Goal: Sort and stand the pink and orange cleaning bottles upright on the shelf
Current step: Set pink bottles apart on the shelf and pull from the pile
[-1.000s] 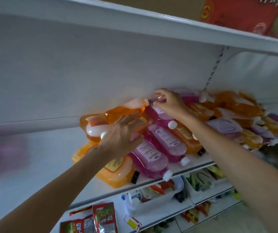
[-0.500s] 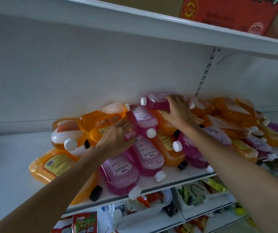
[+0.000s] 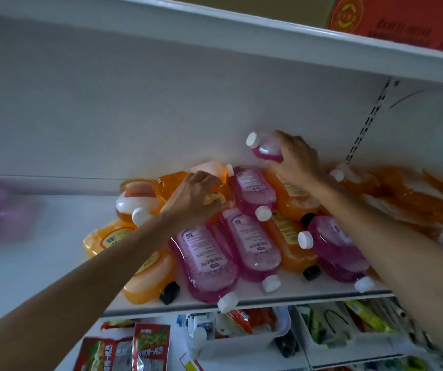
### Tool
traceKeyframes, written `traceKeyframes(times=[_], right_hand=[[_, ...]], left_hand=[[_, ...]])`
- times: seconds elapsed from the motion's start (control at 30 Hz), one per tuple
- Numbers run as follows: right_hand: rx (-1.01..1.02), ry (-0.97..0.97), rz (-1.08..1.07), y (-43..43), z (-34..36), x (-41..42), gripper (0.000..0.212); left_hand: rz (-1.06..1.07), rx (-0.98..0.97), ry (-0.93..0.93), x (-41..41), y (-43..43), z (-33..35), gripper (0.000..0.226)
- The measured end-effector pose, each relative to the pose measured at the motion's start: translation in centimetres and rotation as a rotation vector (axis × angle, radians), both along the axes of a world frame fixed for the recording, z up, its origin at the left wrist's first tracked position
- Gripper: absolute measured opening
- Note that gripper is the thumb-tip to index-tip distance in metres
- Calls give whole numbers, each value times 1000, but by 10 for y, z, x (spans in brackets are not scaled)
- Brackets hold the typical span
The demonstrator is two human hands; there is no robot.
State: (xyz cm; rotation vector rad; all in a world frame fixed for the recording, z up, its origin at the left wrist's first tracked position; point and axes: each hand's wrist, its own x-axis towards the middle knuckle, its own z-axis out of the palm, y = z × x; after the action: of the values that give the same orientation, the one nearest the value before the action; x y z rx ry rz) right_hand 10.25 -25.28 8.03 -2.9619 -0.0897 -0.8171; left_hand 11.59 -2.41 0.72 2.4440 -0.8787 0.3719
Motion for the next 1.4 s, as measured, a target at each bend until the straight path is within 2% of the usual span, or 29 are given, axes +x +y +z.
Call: traceKeyframes(times=[0.13, 0.27, 0.37, 0.43, 0.5, 0.53, 0.63, 0.77, 0.87, 0.93, 1.03, 1.17, 1.27, 1.33, 1.4], right_hand=[[146, -23, 167, 43, 32, -13, 58], [671, 79, 404, 93, 48, -21, 54], [1034, 188, 517, 121, 45, -19, 46], [1150, 218, 554, 139, 41, -16, 41], [1225, 207, 538, 158, 35, -12, 37], [1251, 188, 514, 167, 30, -9, 36], [1189, 156, 489, 194, 12, 2, 35], [1037, 422, 577, 228, -2, 10, 73], [897, 459, 573, 256, -16, 16, 91], [897, 500, 581, 278, -23, 18, 99], [1002, 564, 588, 309, -35, 21, 95], [973, 488, 549, 346, -50, 25, 86], [1005, 512, 575, 364, -59, 26, 81], [964, 521, 580, 373, -69, 29, 82], [923, 495, 543, 380, -76, 35, 85]], left_hand=[[74, -134, 77, 1, 7, 14, 59], [-81, -500, 235, -3, 30, 31, 65], [-179, -688, 379, -12, 52, 35, 58], [-220, -728, 424, -16, 71, 31, 78], [-233, -686, 412, -15, 93, 24, 102], [-211, -654, 392, -15, 104, 21, 106], [-154, -626, 387, -15, 137, 14, 107], [-38, -657, 347, -17, 180, 1, 99], [38, -692, 335, -18, 216, -13, 99], [85, -647, 317, -21, 238, -20, 102], [105, -672, 310, -25, 260, -28, 92], [128, -665, 328, -30, 287, -37, 83], [142, -498, 287, -36, 309, -45, 84], [160, -344, 191, -41, 328, -56, 85], [213, -184, 81, -48, 350, -66, 76]])
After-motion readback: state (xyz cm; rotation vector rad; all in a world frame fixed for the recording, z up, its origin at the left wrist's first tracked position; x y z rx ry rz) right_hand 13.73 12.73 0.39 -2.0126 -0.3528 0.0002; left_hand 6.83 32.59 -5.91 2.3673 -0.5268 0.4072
